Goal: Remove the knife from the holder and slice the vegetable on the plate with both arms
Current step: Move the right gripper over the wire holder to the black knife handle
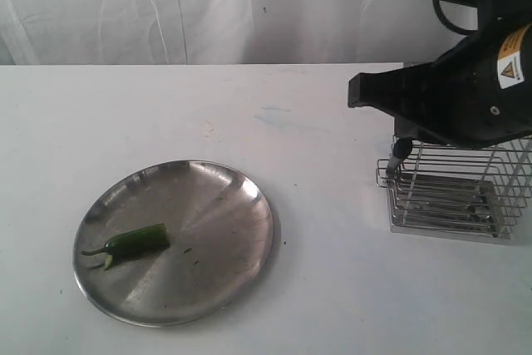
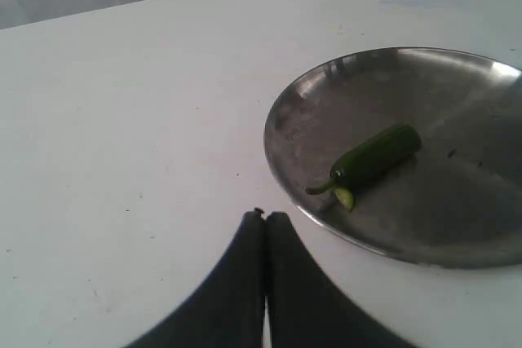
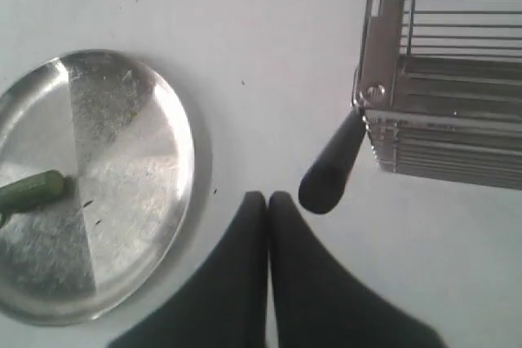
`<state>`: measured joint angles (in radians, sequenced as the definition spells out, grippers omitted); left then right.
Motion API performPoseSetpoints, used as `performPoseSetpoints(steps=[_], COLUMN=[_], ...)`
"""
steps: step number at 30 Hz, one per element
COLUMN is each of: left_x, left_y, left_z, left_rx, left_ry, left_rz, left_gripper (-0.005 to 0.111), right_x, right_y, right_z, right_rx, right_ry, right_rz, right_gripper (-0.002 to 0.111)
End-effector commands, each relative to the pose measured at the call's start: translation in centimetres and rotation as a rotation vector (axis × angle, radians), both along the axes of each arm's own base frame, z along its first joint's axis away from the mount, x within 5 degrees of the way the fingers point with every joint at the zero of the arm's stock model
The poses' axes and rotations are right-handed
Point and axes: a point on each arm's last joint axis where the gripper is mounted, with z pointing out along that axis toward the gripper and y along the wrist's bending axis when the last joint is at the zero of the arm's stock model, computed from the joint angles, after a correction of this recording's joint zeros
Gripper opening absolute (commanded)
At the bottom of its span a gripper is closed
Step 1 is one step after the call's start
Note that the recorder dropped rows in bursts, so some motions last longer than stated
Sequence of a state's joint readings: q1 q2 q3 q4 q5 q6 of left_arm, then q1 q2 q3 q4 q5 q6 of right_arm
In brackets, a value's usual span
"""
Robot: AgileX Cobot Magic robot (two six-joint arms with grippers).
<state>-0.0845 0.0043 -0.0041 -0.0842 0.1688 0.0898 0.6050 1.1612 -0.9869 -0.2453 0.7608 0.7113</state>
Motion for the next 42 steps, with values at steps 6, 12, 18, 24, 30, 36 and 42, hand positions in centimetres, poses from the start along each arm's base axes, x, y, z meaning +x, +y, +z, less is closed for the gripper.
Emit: performPoseSetpoints(steps=[6, 12, 18, 24, 30, 36, 42], left_x=[0.0, 0.0, 0.0, 0.0, 0.0, 0.0, 0.0], left_y=[0.0, 0.0, 0.0, 0.0, 0.0, 0.0, 0.0], left_z=[-0.1, -0.1, -0.1, -0.1, -0.1, -0.1, -0.1], left_rx=[-0.007, -0.007, -0.007, -0.007, -0.007, -0.007, -0.007], left_ry=[-0.004, -0.004, -0.004, -0.004, -0.004, -0.004, -0.004], left_rz=[-0.006, -0.006, -0.006, -0.006, -0.006, -0.006, -0.006], left_gripper=[0.0, 0.0, 0.0, 0.0, 0.0, 0.0, 0.0], right_x=[-0.2, 0.4, 0.2, -0.2, -1.7, -1.1, 0.4], right_y=[0.9, 1.3, 1.1, -0.9, -1.2, 0.3, 1.5], right_z=[-0.2, -0.8, -0.2, -0.1, -0.9, -0.6, -1.9], right_rx=[0.116, -0.015, -0.179, -0.596, -0.492, -0.158, -0.077], right_ry=[0.035, -0.009, -0.07, -0.019, 0.2, 0.186, 0.221], right_rz=[0.005, 0.144, 0.319, 0.535, 0.447, 0.186, 0.085], right_gripper=[0.037, 0.04, 0.04, 0.04, 0.04, 0.04, 0.04])
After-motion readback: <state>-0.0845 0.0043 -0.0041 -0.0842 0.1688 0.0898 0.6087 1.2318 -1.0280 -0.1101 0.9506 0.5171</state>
